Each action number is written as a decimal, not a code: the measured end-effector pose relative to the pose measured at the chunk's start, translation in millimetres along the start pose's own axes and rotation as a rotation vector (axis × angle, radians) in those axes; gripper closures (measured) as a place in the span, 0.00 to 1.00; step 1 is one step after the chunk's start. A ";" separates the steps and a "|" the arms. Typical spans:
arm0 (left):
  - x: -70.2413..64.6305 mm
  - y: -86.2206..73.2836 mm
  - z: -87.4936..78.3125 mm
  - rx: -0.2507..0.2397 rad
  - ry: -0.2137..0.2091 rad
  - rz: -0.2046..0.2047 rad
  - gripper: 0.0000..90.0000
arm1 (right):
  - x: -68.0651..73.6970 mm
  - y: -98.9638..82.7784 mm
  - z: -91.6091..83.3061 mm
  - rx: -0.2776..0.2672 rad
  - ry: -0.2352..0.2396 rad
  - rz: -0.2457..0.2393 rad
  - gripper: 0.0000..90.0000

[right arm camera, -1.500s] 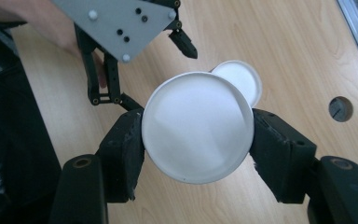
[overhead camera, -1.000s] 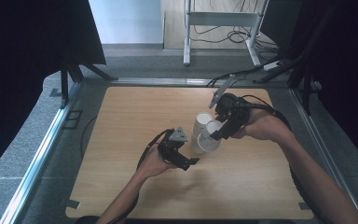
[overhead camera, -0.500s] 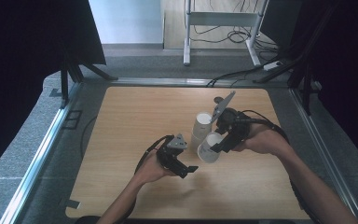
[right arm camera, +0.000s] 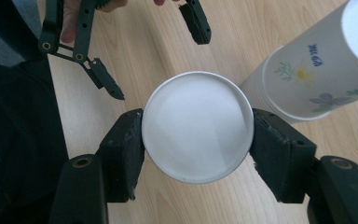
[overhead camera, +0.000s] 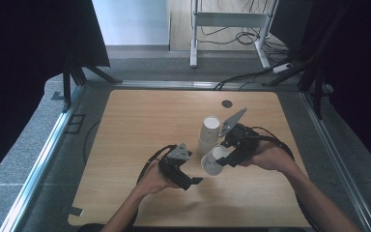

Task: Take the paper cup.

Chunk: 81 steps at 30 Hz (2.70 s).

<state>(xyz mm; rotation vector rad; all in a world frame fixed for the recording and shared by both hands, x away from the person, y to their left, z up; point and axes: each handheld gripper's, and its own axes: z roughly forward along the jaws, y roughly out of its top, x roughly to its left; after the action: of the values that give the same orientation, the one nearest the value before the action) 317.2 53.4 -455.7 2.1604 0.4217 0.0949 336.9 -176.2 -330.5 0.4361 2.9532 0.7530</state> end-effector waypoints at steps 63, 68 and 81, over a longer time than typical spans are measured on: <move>-18.0 -26.3 17.1 0.047 -0.069 0.190 0.17 | 13.9 -95.9 75.9 -0.548 0.179 -0.011 0.42; -16.5 -27.7 15.8 0.031 -0.072 0.182 0.24 | 13.0 -97.0 76.7 -0.547 0.185 -0.006 0.42; -15.2 -27.3 13.9 0.035 -0.056 0.171 0.39 | 9.3 -98.0 77.7 -0.538 0.186 0.012 0.41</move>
<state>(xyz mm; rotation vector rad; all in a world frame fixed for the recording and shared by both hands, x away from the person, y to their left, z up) 298.8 52.1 -484.6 2.2247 0.2075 0.1224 312.9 -220.2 -445.5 0.3536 2.7309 1.6001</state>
